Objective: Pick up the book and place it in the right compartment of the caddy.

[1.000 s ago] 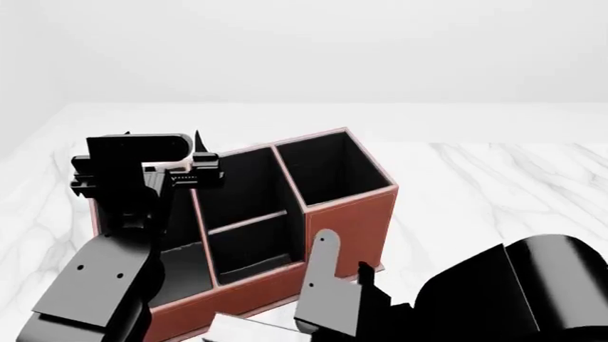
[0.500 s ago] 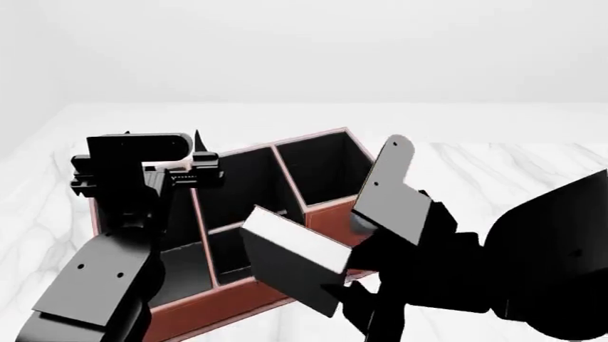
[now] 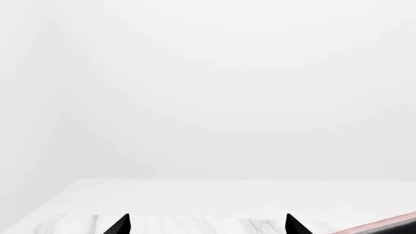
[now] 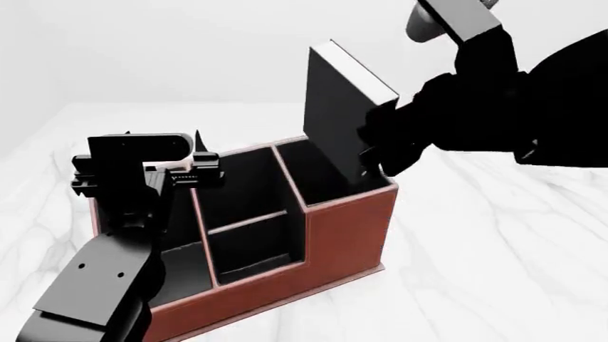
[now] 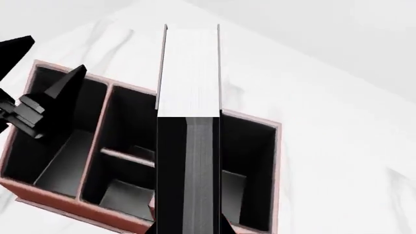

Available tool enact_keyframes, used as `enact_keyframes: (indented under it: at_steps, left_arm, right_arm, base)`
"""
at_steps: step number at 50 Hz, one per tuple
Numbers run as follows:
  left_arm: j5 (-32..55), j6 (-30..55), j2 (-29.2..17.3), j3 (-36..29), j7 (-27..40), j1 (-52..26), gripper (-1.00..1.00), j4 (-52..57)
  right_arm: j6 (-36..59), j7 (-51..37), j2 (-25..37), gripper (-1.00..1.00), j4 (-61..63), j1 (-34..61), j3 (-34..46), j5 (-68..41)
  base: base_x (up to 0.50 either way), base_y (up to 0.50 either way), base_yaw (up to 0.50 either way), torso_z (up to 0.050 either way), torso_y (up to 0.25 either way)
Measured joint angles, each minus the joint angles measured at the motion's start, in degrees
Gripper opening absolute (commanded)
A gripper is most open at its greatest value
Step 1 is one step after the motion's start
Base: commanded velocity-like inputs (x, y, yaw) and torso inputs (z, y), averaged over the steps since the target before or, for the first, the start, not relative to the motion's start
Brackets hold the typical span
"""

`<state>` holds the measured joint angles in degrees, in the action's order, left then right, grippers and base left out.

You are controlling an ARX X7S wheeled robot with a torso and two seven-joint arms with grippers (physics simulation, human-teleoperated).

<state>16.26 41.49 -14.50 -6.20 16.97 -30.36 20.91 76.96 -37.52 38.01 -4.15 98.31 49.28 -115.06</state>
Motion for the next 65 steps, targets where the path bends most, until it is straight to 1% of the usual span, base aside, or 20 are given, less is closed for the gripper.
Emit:
enact_keyframes:
  at_steps: [5,14,23,32,46,65]
  left_arm:
    - [0.1,-0.1,0.0,-0.1,0.1,0.0,1.00,-0.1]
    - [0.3,-0.1,-0.2,-0.2,0.3,-0.1,1.00,-0.1]
    - [0.5,-0.2,-0.2,-0.4,0.5,-0.1,1.00,-0.1]
    - [0.8,-0.1,-0.4,-0.4,0.7,-0.3,1.00,0.0]
    - [1.2,0.1,-0.6,-0.4,1.1,-0.4,1.00,0.3]
    - [1.6,-0.2,-0.9,-0.5,1.5,-0.1,1.00,0.2]
  right_arm:
    - [-0.3,1.6,-3.1,-1.00,-6.6,2.8,1.7,3.1]
    - [-2.1,9.8,-10.1,-1.00,-18.7,6.0,6.7,12.5]
    - [-5.3,18.3,-16.5,-1.00,-29.4,7.3,11.8,21.3]
    - [-7.7,23.4,-21.2,-1.00,-38.0,7.6,15.1,26.3]
    - [-9.6,26.2,-24.3,-1.00,-44.3,7.0,17.3,29.5]
    - [-10.5,26.7,-24.8,-1.00,-45.4,3.7,18.2,30.1]
  base:
    - [0.00,0.00,0.00,0.000,0.000]
    - [0.00,0.00,0.00,0.000,0.001]
    - [0.00,0.00,0.00,0.000,0.001]
    - [0.00,0.00,0.00,0.002,0.001]
    - [0.00,0.00,0.00,0.000,0.001]
    - [0.00,0.00,0.00,0.000,0.001]
